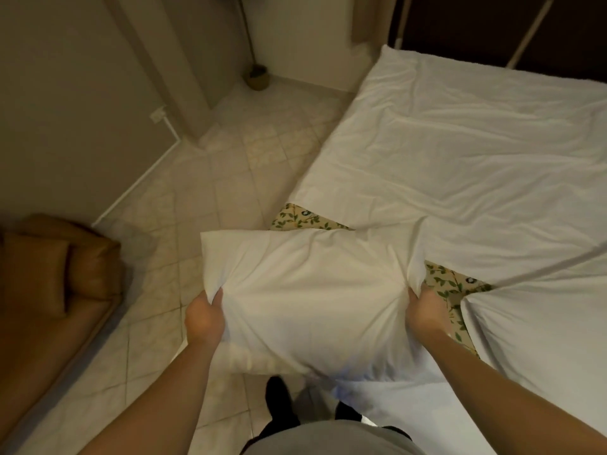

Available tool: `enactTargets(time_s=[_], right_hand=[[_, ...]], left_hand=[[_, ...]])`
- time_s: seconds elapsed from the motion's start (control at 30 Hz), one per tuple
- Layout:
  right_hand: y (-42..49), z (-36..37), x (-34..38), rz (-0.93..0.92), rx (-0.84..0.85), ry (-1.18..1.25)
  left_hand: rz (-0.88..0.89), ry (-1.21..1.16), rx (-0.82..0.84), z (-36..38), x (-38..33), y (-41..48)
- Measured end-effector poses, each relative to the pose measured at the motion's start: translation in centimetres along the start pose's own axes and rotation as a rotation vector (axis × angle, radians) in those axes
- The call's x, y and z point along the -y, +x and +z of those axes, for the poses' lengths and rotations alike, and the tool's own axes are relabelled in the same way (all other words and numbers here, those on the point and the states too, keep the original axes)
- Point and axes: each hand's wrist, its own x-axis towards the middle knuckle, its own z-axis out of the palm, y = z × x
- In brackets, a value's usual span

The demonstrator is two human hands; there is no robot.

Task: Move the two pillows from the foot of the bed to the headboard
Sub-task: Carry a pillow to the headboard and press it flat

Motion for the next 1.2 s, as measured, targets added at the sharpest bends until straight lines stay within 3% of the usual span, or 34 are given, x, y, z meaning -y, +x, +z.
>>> enactTargets(time_s=[0.57, 0.97, 1.2], right_hand=[[-5.9, -0.9, 16.1, -0.116, -0.055, 0.130], [-15.3, 10.3, 30.3, -0.213, -0.086, 0.114], [-18.7, 18.4, 36.9, -0.241, 0.056, 0.096]], left_hand=[[0.087, -0.156, -0.124, -13.8, 3.0, 5.7], [0.018, -0.210, -0.155, -27.6, 15.6, 14.1], [-0.102, -0.238, -0.247, -33.2, 23.9, 15.9]])
